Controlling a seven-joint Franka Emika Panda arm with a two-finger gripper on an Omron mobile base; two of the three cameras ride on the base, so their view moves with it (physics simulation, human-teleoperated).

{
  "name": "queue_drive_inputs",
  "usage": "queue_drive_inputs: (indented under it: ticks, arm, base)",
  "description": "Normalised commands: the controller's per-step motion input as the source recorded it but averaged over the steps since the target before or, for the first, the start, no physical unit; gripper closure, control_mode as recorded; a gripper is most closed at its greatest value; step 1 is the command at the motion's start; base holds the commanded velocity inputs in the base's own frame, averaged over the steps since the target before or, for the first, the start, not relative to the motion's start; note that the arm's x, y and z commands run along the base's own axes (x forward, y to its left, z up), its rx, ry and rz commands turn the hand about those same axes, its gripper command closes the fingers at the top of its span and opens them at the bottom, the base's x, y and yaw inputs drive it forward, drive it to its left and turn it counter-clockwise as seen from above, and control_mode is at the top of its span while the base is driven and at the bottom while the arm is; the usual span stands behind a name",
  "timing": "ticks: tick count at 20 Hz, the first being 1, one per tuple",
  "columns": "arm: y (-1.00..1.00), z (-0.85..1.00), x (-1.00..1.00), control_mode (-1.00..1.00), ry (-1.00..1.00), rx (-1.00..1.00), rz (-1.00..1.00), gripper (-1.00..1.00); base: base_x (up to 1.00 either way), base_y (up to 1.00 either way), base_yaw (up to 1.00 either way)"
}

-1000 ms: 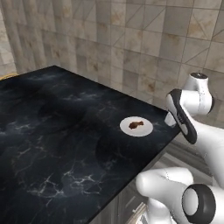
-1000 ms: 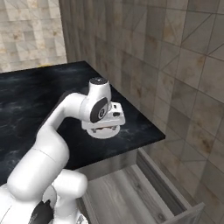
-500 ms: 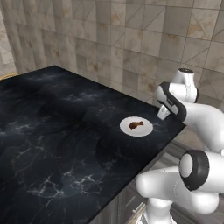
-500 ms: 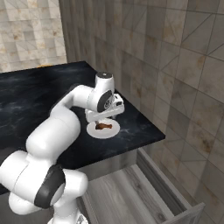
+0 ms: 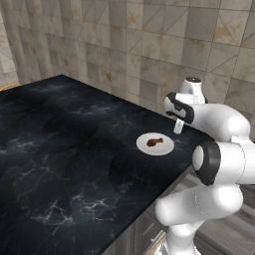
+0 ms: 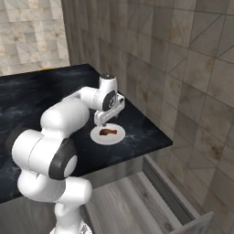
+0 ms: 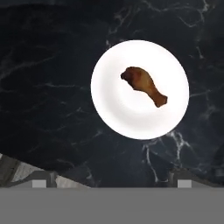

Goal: Pick up the knife from the drawer and place it on the cutting board. Then place the meat from the plate to the cutting board.

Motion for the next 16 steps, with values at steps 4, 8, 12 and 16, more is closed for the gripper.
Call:
queue_drive_inputs:
  ticks: [4, 8, 12, 16]
  arm:
    - [0.06, -0.37, 0.55, -1.00, -0.01, -0.08, 0.53, -1.00]
    - [0.24, -0.24, 0.59, -1.00, -0.02, -0.06, 0.34, -1.00]
    - [0.13, -0.11, 0.48, -1.00, 0.00, -0.05, 0.38, -1.00]
    - [0.02, -0.02, 0.13, -1.00, 0.00, -0.03, 0.41, -1.00]
  base:
    - [0.00, 0.00, 0.00]
    - [0.00, 0.00, 0.00]
    - [0.00, 0.00, 0.00]
    - [0.00, 0.00, 0.00]
